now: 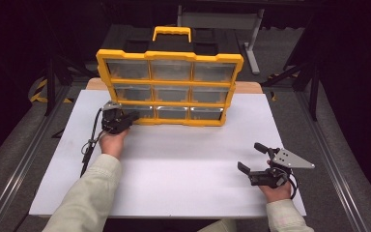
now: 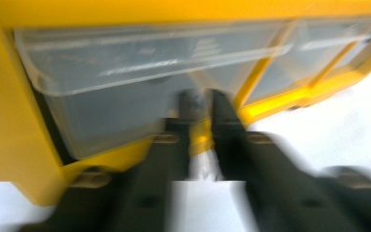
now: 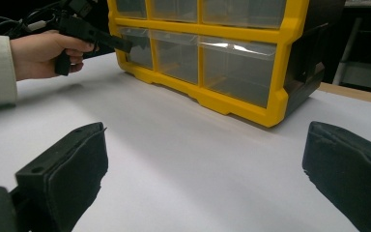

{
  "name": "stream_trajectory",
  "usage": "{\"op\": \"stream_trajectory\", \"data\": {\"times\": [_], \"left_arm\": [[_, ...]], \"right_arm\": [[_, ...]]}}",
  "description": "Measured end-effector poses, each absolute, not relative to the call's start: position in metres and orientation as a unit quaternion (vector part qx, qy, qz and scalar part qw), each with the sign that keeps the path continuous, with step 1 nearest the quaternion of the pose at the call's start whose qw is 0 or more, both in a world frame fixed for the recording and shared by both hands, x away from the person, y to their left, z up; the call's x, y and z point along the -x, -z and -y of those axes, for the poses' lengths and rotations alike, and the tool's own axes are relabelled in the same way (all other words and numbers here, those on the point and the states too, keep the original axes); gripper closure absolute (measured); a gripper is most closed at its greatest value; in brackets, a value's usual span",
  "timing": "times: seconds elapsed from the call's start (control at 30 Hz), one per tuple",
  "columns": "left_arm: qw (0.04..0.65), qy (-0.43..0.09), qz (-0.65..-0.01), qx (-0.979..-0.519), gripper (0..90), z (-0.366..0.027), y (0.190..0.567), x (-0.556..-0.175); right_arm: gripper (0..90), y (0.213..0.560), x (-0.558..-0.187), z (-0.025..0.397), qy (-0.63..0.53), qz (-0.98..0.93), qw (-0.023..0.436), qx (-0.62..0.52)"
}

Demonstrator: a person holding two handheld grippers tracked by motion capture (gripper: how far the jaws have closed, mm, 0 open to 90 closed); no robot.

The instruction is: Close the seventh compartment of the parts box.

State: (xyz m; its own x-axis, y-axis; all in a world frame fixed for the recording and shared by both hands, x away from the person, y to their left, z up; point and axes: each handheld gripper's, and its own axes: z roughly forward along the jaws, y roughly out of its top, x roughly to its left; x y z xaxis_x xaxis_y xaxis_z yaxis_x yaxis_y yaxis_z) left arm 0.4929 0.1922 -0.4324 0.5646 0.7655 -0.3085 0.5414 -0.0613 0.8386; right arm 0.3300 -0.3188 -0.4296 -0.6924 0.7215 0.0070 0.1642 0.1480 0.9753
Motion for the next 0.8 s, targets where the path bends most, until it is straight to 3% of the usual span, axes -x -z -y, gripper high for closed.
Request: {"op": "stream_trajectory", "data": {"times": [0.03, 0.23, 0.3, 0.43, 0.8], "left_arm": [[0.514, -0.103, -0.452, -0.722, 53.1, -0.193, 0.431, -0.492], [0.534, -0.122, -0.404, -0.733, 29.2, -0.199, 0.413, -0.463], [0.534, -0.120, -0.398, -0.736, 26.1, -0.200, 0.412, -0.459], [0.531, -0.120, -0.383, -0.746, 8.2, -0.203, 0.401, -0.439], [0.557, -0.147, -0.336, -0.745, 3.1, -0.221, 0.386, -0.403]], "right_arm": [[2.6, 0.429, -0.330, 0.320, -0.576, -0.717, 0.243, -0.308], [2.4, 0.427, -0.332, 0.325, -0.580, -0.712, 0.241, -0.313], [2.2, 0.426, -0.332, 0.325, -0.580, -0.714, 0.237, -0.313], [1.3, 0.427, -0.338, 0.323, -0.575, -0.725, 0.217, -0.311], [1.0, 0.423, -0.338, 0.322, -0.568, -0.729, 0.221, -0.311]]}}
